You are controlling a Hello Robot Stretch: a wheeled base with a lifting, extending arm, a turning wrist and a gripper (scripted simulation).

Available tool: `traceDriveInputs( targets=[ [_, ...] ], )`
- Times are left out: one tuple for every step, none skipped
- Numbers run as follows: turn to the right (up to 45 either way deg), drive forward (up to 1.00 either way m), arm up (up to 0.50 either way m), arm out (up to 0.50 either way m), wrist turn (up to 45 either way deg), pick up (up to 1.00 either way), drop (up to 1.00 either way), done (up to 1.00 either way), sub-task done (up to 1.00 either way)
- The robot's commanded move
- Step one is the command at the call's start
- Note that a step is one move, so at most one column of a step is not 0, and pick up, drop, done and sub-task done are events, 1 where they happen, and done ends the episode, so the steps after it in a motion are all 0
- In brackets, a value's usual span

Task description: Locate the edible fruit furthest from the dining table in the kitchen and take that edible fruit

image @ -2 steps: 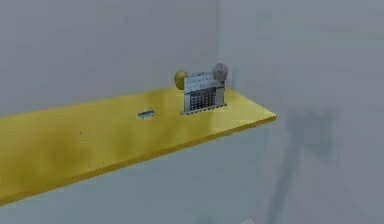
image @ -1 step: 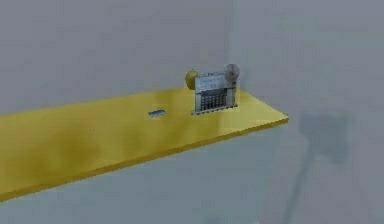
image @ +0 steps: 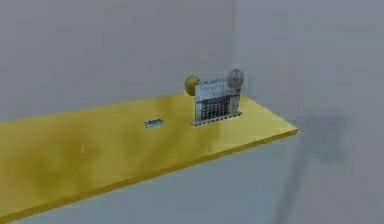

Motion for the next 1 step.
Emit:
traceDriveInputs(
  targets=[
    [-45.0,0.00,0.00,0.00,0.0,0.00,0.00,0.00,0.00]
  ],
)
